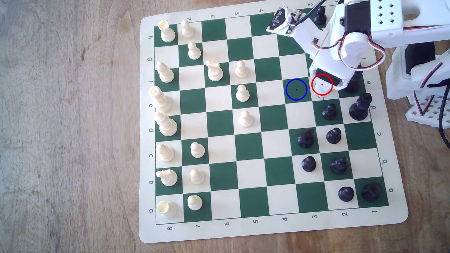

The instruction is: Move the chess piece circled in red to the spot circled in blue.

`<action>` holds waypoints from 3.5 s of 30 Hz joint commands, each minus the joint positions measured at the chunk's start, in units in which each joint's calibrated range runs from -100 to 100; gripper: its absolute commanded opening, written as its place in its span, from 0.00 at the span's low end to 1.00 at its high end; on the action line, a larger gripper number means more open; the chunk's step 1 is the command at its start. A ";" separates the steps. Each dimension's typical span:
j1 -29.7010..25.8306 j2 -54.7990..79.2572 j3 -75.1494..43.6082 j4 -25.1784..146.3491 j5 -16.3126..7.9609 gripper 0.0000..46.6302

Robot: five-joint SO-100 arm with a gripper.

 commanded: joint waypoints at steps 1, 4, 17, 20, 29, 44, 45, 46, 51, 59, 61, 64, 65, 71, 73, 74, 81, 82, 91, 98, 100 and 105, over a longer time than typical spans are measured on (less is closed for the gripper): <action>0.46 0.98 -0.11 -1.89 0.05 0.29; 0.62 1.40 -0.11 -2.63 0.05 0.29; 0.62 2.42 0.07 -4.35 -0.05 0.14; 0.77 2.34 0.07 -4.60 -0.05 0.01; 0.70 1.57 -0.84 -3.37 -0.05 0.01; -0.01 0.21 -16.80 9.16 -0.44 0.01; -0.79 1.06 -18.25 9.33 -0.59 0.01; -1.26 2.17 -19.15 9.33 -0.59 0.01; -2.35 7.68 -23.51 7.53 -1.03 0.01; -2.98 12.86 -25.23 4.58 -1.07 0.01; -2.67 14.13 -24.87 3.10 -1.07 0.01; -2.20 16.26 -24.41 0.81 -0.98 0.01; -2.20 16.43 -24.41 0.65 -0.93 0.01; -2.35 17.95 -23.51 -0.34 -0.73 0.01; -2.35 18.55 -22.60 -1.57 -0.73 0.01; -2.35 18.89 -22.33 -1.89 -0.78 0.01; -2.67 21.10 -21.51 -3.37 -0.88 0.01; -2.75 21.18 -21.06 -3.61 -0.93 0.01; -2.35 22.03 -19.43 -4.68 -0.68 0.01; -2.20 22.20 -18.70 -5.00 -0.63 0.01; -2.12 22.20 -18.52 -5.25 -0.63 0.01; -2.12 21.94 -18.25 -5.58 -0.68 0.10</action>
